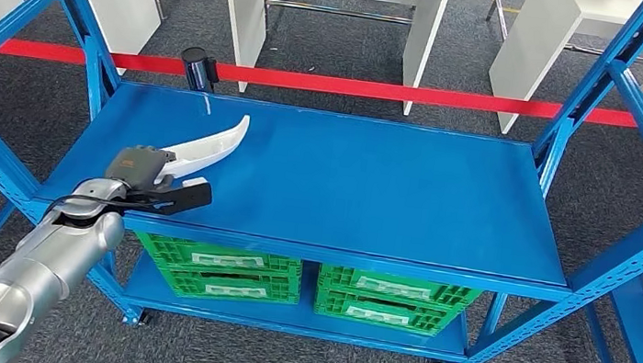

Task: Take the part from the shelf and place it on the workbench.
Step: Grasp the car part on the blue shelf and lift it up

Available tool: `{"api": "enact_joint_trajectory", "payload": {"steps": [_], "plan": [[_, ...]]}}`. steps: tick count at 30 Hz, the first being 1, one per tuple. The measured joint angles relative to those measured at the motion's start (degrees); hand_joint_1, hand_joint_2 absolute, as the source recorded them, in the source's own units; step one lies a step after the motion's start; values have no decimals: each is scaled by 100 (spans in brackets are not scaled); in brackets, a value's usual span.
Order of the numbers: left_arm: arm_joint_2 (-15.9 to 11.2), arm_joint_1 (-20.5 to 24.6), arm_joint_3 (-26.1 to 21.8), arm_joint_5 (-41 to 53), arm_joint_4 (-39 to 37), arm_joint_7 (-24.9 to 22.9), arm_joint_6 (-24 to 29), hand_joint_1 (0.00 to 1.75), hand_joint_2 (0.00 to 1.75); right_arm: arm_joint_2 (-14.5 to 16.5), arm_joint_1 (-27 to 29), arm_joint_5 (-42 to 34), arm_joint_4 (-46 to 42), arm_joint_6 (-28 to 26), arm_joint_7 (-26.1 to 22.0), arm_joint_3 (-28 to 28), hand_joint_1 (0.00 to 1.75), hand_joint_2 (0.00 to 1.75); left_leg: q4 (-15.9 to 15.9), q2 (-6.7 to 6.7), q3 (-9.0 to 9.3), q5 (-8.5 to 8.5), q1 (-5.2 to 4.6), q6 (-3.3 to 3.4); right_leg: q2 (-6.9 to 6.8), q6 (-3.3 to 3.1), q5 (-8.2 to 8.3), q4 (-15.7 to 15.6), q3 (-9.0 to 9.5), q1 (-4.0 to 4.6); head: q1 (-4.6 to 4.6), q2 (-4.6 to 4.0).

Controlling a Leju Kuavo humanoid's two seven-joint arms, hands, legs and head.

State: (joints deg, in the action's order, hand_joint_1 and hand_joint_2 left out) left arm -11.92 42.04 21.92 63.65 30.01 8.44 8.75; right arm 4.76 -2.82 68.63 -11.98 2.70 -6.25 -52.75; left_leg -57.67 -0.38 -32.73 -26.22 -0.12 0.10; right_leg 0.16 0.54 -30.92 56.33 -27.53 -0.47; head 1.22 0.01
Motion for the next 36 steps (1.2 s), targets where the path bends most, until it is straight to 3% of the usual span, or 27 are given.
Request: {"api": "enact_joint_trajectory", "payload": {"steps": [6, 10, 15, 17, 21, 26, 30, 36], "plan": [[-23, -7, 0, -28, 52, 92, -16, 175, 175, -3, -14, 24, 0, 23, -38, -1, 0, 0, 0, -2, 0, 1, 0, -1, -1, 0, 0, 0, 0, 0, 0, -1], [-22, -90, -8, -152, 139, 235, 290, 175, 175, -19, -14, 25, 0, 20, -95, -3, 0, 0, 0, -1, 0, 1, 0, -1, -1, 0, 0, 0, -2, 0, 0, -1], [64, -496, -165, -1083, 873, 1062, 647, 175, 175, -24, -14, 43, 0, 21, -97, -13, 0, 0, 0, -1, 0, 0, -3, -1, 0, 0, 0, 0, -6, -5, 1, -1], [196, -834, -260, -1958, 1605, 1587, 293, 175, 175, -25, -15, 56, 0, 21, -96, -22, 0, 0, -1, -4, -2, -1, -6, 1, -3, 1, -1, -1, -8, -10, 2, -1], [584, -1544, -255, -4644, 3588, 2446, -1448, 175, 175, -33, -43, 79, 0, 33, -116, -49, 0, 0, -1, 1, -11, -7, -12, 5, 3, 3, -1, -4, -11, -14, -1, -1], [879, -1965, -44, -6830, 5459, 2710, -2731, 175, 175, -35, -41, 87, 0, 31, -186, -58, 0, 0, -1, 13, -4, -15, -15, 9, 10, 7, 0, -6, -14, -15, 2, -1], [1034, -2125, 255, -7382, 6423, 2661, -3238, 175, 175, -35, -55, 94, 0, 23, -115, -59, 0, 0, -1, 3, -2, -12, -11, 6, -3, 5, -2, -6, -8, -10, 2, -1], [1125, -2173, 515, -7443, 7040, 2601, -3323, 175, 175, -35, -57, 94, 0, 21, -87, -61, 0, 0, -1, 3, 2, -10, -8, 4, -2, 4, -2, -5, -5, -7, 2, -1]]}}
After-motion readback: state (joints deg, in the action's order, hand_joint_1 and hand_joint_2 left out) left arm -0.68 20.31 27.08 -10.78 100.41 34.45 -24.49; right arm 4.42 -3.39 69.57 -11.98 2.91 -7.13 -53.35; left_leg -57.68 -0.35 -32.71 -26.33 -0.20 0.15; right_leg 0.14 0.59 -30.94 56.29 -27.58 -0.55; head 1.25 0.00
